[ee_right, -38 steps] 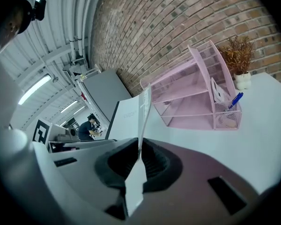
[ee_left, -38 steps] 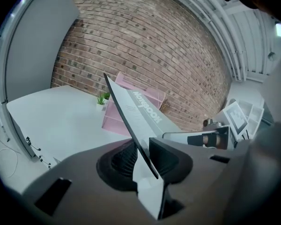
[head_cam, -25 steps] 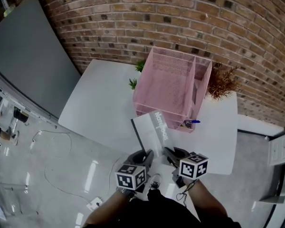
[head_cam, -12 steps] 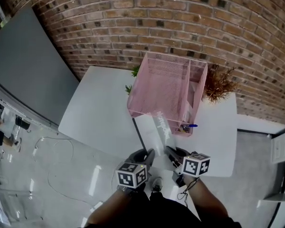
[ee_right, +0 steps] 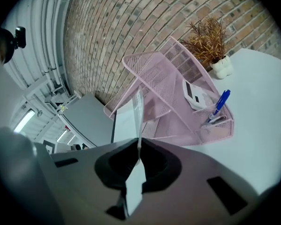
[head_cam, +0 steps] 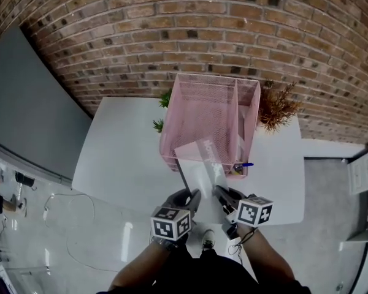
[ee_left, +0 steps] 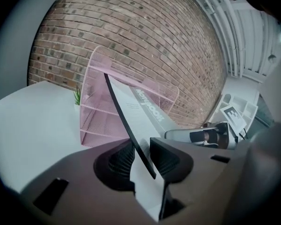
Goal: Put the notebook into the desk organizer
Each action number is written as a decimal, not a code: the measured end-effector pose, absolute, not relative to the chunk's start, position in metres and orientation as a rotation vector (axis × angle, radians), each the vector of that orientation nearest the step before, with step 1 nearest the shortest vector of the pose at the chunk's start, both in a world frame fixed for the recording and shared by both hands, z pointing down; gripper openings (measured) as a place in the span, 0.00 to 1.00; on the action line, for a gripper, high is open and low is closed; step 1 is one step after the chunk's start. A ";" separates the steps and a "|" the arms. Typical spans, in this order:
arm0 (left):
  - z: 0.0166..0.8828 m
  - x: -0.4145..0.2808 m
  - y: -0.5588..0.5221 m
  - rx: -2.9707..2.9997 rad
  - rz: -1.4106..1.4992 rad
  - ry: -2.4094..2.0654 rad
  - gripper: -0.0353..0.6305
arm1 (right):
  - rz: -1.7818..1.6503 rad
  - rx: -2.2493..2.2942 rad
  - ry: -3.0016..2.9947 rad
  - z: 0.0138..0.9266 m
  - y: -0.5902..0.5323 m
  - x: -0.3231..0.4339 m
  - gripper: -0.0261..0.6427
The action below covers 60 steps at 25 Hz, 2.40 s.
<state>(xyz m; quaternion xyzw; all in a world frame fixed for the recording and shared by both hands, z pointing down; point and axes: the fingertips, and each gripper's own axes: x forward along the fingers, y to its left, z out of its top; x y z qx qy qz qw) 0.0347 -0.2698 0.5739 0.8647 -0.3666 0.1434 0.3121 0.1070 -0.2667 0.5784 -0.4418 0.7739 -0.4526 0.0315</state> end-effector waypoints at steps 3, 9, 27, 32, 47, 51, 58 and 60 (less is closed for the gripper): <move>0.572 0.029 -0.282 2.288 0.381 -0.942 0.19 | -1.387 -1.383 2.335 0.577 -0.277 0.102 0.06; 0.574 0.015 -0.305 2.307 0.422 -0.916 0.23 | -1.361 -1.458 2.223 0.573 -0.297 0.103 0.06; 0.553 0.011 -0.341 2.552 0.413 -0.774 0.23 | -1.261 -1.618 2.032 0.562 -0.344 0.098 0.06; 0.556 0.023 -0.350 2.607 0.422 -0.727 0.23 | -1.223 -1.664 2.025 0.560 -0.353 0.098 0.06; 0.568 0.039 -0.367 2.693 0.564 -0.755 0.18 | -1.131 -1.839 2.174 0.560 -0.366 0.096 0.09; 0.569 0.038 -0.367 2.695 0.575 -0.773 0.16 | -1.105 -1.892 2.267 0.564 -0.365 0.094 0.15; 0.570 0.039 -0.368 2.693 0.588 -0.779 0.16 | -1.067 -1.945 2.422 0.567 -0.360 0.094 0.24; 0.570 0.039 -0.368 2.693 0.584 -0.784 0.16 | -1.066 -1.960 2.430 0.567 -0.357 0.095 0.25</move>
